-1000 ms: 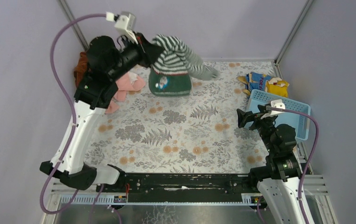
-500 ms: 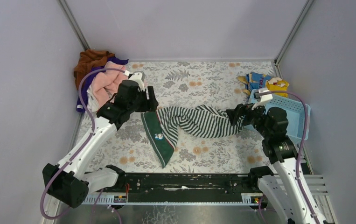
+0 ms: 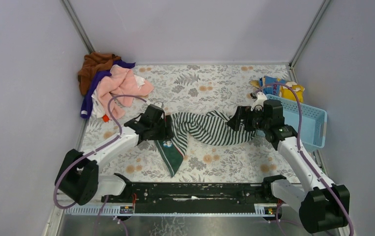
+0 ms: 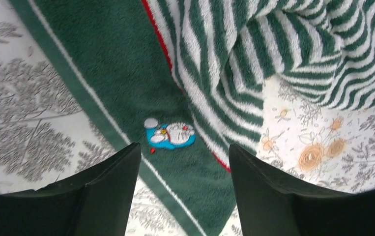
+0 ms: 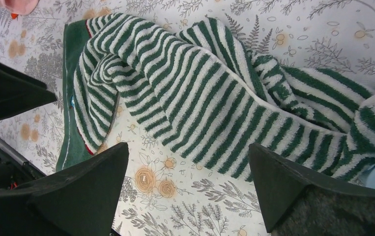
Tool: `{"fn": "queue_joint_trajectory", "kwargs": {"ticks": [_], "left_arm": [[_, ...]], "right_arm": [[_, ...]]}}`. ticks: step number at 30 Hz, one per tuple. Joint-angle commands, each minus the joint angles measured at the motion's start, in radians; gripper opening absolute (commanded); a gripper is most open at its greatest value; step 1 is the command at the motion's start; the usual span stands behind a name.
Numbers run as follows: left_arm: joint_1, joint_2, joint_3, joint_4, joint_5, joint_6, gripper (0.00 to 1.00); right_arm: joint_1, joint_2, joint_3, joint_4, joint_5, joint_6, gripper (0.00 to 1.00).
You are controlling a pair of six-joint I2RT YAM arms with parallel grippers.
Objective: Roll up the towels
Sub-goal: Place the towel at the center of the board, then flatten out the towel at the center of the board.
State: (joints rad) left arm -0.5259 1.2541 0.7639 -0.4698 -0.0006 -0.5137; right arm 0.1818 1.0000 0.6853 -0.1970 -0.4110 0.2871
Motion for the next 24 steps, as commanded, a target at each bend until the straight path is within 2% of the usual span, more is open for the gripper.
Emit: {"fn": "queue_joint_trajectory", "kwargs": {"ticks": [1, 5, 8, 16, 21, 24], "left_arm": [[-0.001, 0.087, -0.009, 0.184, 0.003, -0.065, 0.63], [0.079, 0.125, -0.076, 0.17, -0.011, -0.127, 0.6], [0.164, 0.055, -0.163, 0.175, -0.02, -0.162, 0.58], [0.376, -0.145, -0.277, 0.134, -0.026, -0.256, 0.61], [0.38, -0.149, -0.193, 0.142, 0.064, -0.2, 0.69], [0.302, -0.085, -0.11, 0.151, 0.077, -0.164, 0.69]], "right_arm": [[0.016, 0.023, 0.057, 0.038, -0.029, 0.023, 0.98], [0.02, 0.052, 0.054, 0.034, -0.023, 0.032, 0.98], [0.024, 0.084, 0.053, 0.024, 0.001, 0.04, 0.98], [0.032, 0.192, 0.118, 0.021, 0.115, 0.076, 0.98], [0.033, 0.259, 0.177, 0.016, 0.239, 0.08, 0.99], [0.033, 0.283, 0.192, 0.02, 0.239, 0.082, 0.99]]}}
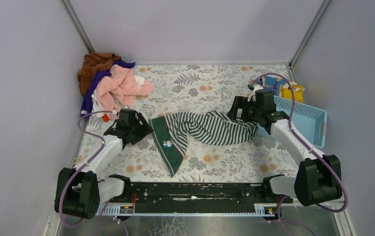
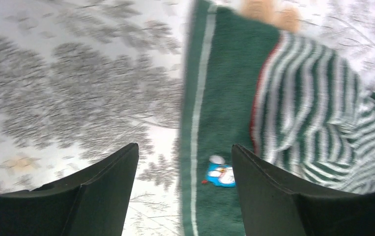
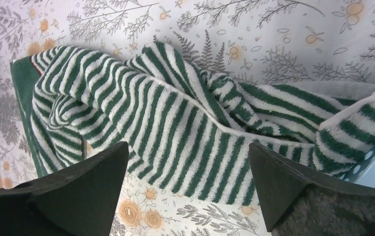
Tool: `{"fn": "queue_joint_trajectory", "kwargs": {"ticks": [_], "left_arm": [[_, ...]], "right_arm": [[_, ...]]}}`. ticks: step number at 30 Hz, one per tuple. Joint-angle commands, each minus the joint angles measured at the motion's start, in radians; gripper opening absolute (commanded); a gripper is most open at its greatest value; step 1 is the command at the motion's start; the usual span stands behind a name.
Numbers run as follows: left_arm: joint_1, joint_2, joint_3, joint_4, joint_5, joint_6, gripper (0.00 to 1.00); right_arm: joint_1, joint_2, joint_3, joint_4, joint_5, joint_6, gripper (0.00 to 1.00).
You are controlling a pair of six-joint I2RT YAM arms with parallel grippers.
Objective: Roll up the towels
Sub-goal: Flatten out the towel at the center of the board.
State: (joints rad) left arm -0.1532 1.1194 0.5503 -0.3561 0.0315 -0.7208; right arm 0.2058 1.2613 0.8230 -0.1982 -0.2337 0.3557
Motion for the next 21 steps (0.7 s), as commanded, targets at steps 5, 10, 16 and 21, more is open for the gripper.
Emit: {"fn": "queue_joint_trajectory", "kwargs": {"ticks": [5, 10, 16, 21], "left_arm": [[-0.184, 0.227, 0.224, 0.12, 0.08, 0.043, 0.66], [-0.216, 0.428, 0.272, 0.199, 0.133, 0.021, 0.65], [-0.142, 0.439, 0.16, 0.186, 0.117, -0.027, 0.68], [0.059, 0.304, -0.005, 0.141, 0.104, -0.037, 0.7]], "right_arm": [[0.013, 0.014, 0.022, 0.058, 0.027, 0.025, 1.0], [0.016, 0.012, 0.015, 0.053, 0.025, 0.018, 1.0], [0.017, 0.034, 0.032, 0.031, 0.042, 0.003, 1.0], [0.025, 0.088, 0.056, 0.029, 0.043, -0.003, 1.0]]}}
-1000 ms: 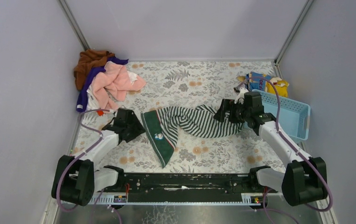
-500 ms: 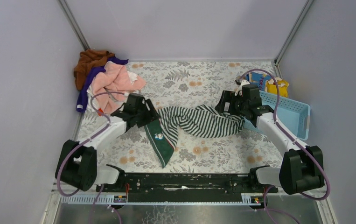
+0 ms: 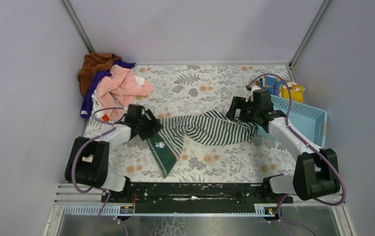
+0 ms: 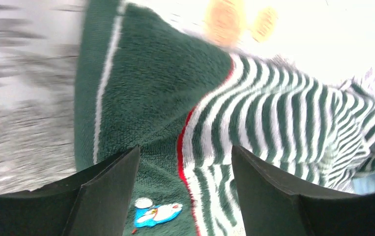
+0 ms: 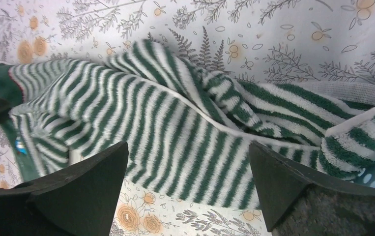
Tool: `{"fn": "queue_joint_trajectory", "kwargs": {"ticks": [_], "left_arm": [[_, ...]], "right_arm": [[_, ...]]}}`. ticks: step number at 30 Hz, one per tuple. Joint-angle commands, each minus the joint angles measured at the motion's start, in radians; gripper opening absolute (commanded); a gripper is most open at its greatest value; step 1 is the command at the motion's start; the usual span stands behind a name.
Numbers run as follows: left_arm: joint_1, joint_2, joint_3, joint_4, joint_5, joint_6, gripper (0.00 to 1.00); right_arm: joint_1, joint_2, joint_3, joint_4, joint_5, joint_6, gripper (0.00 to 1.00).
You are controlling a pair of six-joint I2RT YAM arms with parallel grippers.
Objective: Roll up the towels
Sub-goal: Flatten out the towel at the center of the board.
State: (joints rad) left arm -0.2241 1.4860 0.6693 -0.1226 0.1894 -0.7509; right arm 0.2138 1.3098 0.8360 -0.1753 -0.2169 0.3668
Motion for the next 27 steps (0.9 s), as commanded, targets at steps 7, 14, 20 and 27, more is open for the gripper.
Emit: {"fn": "queue_joint_trajectory", "kwargs": {"ticks": [7, 14, 20, 27], "left_arm": [[0.325, -0.222, -0.125, -0.198, -0.146, 0.002, 0.74], [0.339, -0.199, 0.038, -0.269, -0.109, 0.098, 0.76], [0.339, -0.243, 0.122, -0.36, -0.158, 0.194, 0.8], [0.339, -0.298, 0.149, -0.377, -0.142, 0.295, 0.82]], "right_arm": [[0.035, 0.123, 0.1, -0.011, 0.056, -0.024, 0.99], [0.035, 0.148, 0.19, -0.096, 0.231, -0.055, 0.98], [0.035, 0.193, 0.217, -0.177, 0.379, -0.012, 0.96], [0.034, 0.283, 0.237, -0.129, 0.467, 0.092, 0.99]]}}
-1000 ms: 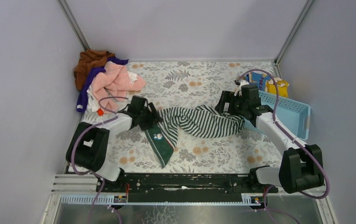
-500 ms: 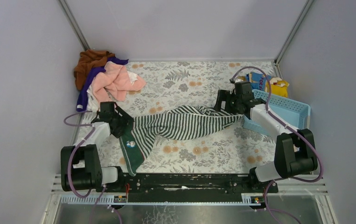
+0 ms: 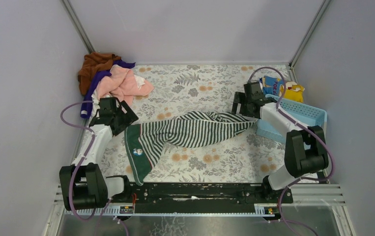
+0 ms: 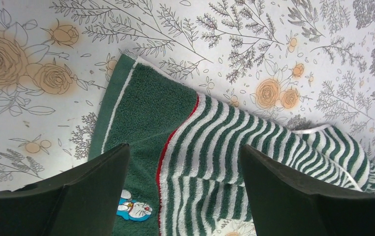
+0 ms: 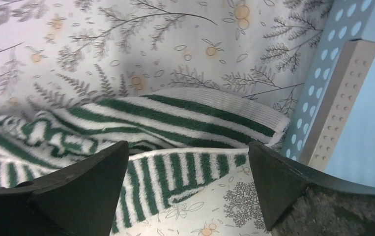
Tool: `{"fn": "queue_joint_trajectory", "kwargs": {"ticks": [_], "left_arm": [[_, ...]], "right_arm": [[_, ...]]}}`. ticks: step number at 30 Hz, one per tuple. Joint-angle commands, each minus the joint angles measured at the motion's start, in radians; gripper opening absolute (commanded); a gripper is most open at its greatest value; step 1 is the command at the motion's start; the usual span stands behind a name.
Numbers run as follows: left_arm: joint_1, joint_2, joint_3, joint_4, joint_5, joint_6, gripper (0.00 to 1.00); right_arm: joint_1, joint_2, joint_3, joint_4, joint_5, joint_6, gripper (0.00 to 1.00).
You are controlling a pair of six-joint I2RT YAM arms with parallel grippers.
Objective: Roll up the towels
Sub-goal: Flatten out the towel at the center of the board.
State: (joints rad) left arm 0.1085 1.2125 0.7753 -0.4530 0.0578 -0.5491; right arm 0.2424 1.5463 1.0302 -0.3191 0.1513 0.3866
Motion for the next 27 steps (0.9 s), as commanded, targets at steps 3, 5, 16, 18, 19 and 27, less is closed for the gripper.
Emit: {"fn": "queue_joint_trajectory", "kwargs": {"ticks": [3, 5, 16, 18, 19, 27], "left_arm": [[0.005, -0.033, 0.054, -0.061, -0.027, 0.125, 0.82], [0.005, -0.036, 0.053, -0.066, -0.04, 0.133, 0.83], [0.005, -0.052, 0.058, -0.062, -0.026, 0.139, 0.83], [0.005, -0.064, 0.056, -0.062, -0.029, 0.14, 0.83], [0.005, -0.068, 0.054, -0.06, -0.027, 0.139, 0.83], [0.004, -0.087, 0.046, -0.051, 0.003, 0.136, 0.83]], "right_arm": [[0.004, 0.075, 0.047, -0.033, 0.198, 0.108, 0.99], [-0.006, 0.063, 0.024, -0.061, 0.251, 0.14, 0.99], [-0.018, 0.019, -0.001, -0.189, 0.347, 0.369, 0.99], [-0.018, 0.063, 0.058, -0.243, 0.341, 0.449, 1.0], [-0.018, 0.082, 0.079, -0.261, 0.338, 0.483, 0.99], [-0.018, 0.201, 0.168, -0.416, 0.399, 0.765, 0.89]]}}
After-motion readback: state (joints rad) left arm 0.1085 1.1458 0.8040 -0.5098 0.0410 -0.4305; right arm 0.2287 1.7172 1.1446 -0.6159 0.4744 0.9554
